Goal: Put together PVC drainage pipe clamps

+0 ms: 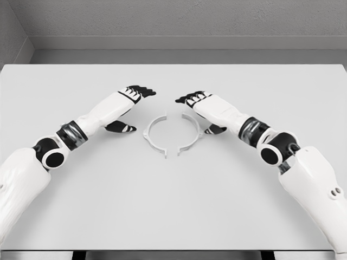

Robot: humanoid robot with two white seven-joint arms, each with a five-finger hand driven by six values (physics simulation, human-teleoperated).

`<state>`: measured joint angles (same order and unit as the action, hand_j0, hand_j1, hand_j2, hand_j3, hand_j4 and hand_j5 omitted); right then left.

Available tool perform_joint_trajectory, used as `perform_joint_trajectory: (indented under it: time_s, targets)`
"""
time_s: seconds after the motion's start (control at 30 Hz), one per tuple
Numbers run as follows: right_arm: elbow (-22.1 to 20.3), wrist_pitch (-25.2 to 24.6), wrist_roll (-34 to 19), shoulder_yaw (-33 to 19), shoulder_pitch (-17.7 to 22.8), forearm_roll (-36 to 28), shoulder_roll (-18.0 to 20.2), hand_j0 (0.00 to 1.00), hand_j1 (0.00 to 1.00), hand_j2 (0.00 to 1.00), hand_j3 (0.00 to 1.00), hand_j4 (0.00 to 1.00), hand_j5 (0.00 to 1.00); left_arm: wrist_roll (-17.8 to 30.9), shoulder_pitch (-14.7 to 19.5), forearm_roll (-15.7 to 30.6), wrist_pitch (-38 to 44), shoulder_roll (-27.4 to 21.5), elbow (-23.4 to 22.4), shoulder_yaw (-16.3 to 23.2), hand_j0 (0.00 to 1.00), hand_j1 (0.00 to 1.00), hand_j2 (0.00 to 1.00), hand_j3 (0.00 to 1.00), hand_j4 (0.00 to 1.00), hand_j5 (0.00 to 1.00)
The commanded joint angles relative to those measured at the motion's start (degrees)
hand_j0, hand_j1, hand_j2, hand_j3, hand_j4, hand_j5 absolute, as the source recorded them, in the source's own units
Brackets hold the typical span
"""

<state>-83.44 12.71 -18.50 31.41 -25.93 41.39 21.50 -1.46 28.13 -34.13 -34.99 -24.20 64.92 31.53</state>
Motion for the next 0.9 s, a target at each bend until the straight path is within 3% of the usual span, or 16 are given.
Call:
perform_joint_trajectory:
  time_s: [0.0, 0.23, 0.37, 0.47, 0.5, 0.57, 0.67, 0.87]
  targets:
    - [-0.1, -0.1, 0.0, 0.4, 0.0, -0.2, -0.2, 1.00, 1.00, 1.00, 1.00, 1.00, 1.00, 0.0, 0.0, 0.5, 0.0, 0.0, 0.8, 0.0, 1.00, 1.00, 1.00, 1.00, 1.00, 1.00]
    - [0.0, -0.1, -0.1, -0.4, -1.7, -0.3, -0.1, 1.00, 1.00, 1.00, 1.00, 1.00, 1.00, 0.0, -0.2, 0.5, 0.0, -0.1, 1.3, 0.1, 1.00, 1.00, 1.00, 1.00, 1.00, 1.00]
    - [-2.0, 0.6, -0.6, -9.1, -1.1, -1.7, 6.9, 1.00, 1.00, 1.00, 1.00, 1.00, 1.00, 0.0, -0.2, 0.5, 0.0, -0.3, 1.2, 0.0, 1.00, 1.00, 1.00, 1.00, 1.00, 1.00]
    - [-12.0, 2.1, -0.6, -16.5, 6.1, -8.9, 15.8, 1.00, 1.00, 1.00, 1.00, 1.00, 1.00, 0.0, -0.2, 0.4, 0.0, -0.1, 1.3, 0.1, 1.00, 1.00, 1.00, 1.00, 1.00, 1.00]
    - [-14.6, 4.1, -0.6, -21.9, 10.5, -9.8, 16.3, 1.00, 1.00, 1.00, 1.00, 1.00, 1.00, 0.0, -0.3, 0.4, 0.0, -0.1, 1.3, 0.1, 1.00, 1.00, 1.00, 1.00, 1.00, 1.00]
    - [-15.6, 11.4, -0.5, -30.7, 17.2, -10.0, 15.9, 1.00, 1.00, 1.00, 1.00, 1.00, 1.00, 0.0, -0.3, 0.2, 0.0, 0.1, 1.4, 0.3, 1.00, 1.00, 1.00, 1.00, 1.00, 1.00]
    - [-15.1, 22.3, -0.7, -42.1, 22.8, -10.5, 12.7, 1.00, 1.00, 1.00, 1.00, 1.00, 1.00, 0.0, -0.3, 0.2, 0.0, 0.1, 1.7, 2.0, 1.00, 1.00, 1.00, 1.00, 1.00, 1.00]
    - [-14.8, 22.3, -0.7, -42.6, 23.3, -10.5, 12.4, 1.00, 1.00, 1.00, 1.00, 1.00, 1.00, 0.0, -0.3, 0.3, 0.0, 0.1, 1.8, 2.0, 1.00, 1.00, 1.00, 1.00, 1.00, 1.00]
